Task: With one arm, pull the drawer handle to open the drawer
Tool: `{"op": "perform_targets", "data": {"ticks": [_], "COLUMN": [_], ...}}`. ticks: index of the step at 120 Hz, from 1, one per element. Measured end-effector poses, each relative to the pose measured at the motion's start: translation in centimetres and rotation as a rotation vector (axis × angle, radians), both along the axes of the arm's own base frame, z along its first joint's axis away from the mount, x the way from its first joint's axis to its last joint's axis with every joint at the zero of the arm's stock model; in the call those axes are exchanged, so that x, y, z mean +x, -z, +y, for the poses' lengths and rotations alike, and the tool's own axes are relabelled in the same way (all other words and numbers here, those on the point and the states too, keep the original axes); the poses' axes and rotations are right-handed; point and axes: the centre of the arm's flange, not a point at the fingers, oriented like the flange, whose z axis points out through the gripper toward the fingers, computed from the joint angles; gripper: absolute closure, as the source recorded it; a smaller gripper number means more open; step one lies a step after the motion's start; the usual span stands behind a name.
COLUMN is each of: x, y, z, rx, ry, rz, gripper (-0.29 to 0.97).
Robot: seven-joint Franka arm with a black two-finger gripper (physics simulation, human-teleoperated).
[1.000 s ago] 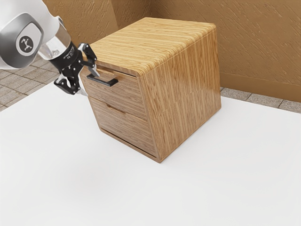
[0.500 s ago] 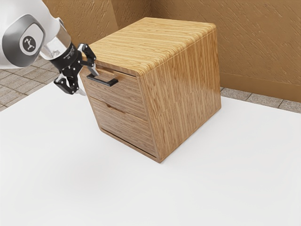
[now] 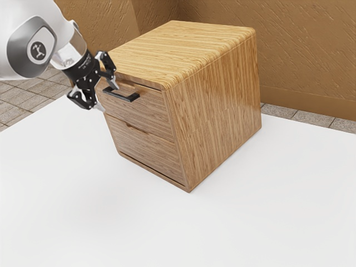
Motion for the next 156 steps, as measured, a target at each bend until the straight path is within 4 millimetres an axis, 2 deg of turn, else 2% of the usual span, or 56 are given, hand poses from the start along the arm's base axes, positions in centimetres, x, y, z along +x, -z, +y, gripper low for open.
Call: {"op": "perform_targets", "data": {"ticks": [32, 106, 139, 156], "x": [0.5, 1.2, 1.5, 1.6], "y": [0.6, 1.3, 1.8, 1.7], "z": [0.1, 0.1, 0.2, 0.2], "rx": [-0.003, 0.0, 0.021, 0.038], "ry": [0.004, 0.011, 0.015, 0.018], "rz": [0.009, 0.001, 0.015, 0.011], "gripper": [0.36, 0.39, 0.65, 0.71]}}
